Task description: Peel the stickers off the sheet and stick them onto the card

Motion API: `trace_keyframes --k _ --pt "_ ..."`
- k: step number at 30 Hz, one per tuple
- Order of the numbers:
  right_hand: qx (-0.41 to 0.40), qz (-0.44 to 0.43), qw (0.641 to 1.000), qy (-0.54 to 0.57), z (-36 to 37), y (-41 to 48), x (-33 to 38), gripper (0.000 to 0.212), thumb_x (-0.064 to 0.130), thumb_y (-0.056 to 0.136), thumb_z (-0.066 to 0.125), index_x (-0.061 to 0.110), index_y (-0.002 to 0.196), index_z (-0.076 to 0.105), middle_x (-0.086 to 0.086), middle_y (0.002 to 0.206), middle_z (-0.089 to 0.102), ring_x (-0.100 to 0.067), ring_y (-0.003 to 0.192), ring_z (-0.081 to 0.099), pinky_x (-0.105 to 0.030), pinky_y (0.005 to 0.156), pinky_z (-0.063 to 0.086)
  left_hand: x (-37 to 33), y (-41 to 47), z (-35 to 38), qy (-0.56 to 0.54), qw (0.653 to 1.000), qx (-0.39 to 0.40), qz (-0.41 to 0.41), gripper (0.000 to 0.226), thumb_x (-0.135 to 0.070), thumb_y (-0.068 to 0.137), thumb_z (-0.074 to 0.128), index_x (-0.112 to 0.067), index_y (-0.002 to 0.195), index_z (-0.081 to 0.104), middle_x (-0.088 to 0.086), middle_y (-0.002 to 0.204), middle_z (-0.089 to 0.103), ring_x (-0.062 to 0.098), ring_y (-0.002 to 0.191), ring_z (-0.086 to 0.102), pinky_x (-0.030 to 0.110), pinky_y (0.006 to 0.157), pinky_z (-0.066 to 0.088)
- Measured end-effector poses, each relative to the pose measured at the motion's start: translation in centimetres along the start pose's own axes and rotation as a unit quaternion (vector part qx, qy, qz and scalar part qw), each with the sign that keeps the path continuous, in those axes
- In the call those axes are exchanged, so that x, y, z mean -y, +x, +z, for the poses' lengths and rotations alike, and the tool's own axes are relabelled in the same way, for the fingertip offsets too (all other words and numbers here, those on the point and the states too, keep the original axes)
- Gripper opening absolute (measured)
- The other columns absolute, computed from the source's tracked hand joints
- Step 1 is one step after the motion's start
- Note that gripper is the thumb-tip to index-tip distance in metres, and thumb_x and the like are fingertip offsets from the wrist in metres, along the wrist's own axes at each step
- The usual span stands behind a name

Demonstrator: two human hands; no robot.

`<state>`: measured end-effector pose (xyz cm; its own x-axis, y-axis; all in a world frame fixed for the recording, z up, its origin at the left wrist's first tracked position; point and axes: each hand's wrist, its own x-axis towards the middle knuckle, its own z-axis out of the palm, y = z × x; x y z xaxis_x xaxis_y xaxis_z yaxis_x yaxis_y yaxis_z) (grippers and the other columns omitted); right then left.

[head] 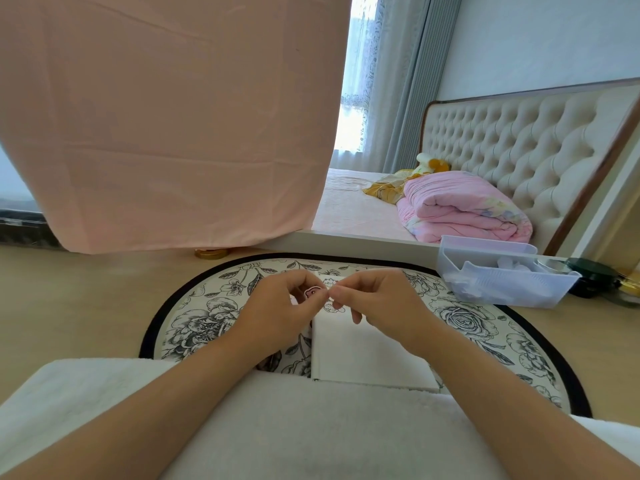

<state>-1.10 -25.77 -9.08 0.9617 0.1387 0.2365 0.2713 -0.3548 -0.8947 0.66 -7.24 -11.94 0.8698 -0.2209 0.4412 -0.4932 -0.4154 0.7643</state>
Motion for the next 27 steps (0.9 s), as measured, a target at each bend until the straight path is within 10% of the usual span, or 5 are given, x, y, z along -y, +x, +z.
trace_keyframes --k 9,27 --pt "-0.016 -0.008 0.999 -0.043 0.5 0.2 -0.5 0.014 0.019 0.093 0.071 0.016 0.081 0.076 0.001 0.072 0.073 -0.01 0.051 0.055 -0.017 0.056 0.045 0.1 0.0 0.3 -0.051 0.998 0.008 -0.034 0.013 -0.023 0.092 0.068 -0.021 0.08 0.072 -0.005 0.076 0.071 0.0 0.067 0.058 0.008 0.063 0.044" --pt "0.096 0.067 0.993 -0.025 -0.9 0.2 0.1 0.016 0.019 0.096 0.066 0.01 0.091 0.078 -0.002 0.083 0.075 -0.013 0.066 0.062 -0.024 0.052 0.043 -0.4 -0.2 -0.3 -0.074 0.993 0.064 -0.06 0.011 -0.021 0.088 0.067 -0.02 0.079 0.073 0.01 0.076 0.07 0.038 0.072 0.064 0.053 0.072 0.055"
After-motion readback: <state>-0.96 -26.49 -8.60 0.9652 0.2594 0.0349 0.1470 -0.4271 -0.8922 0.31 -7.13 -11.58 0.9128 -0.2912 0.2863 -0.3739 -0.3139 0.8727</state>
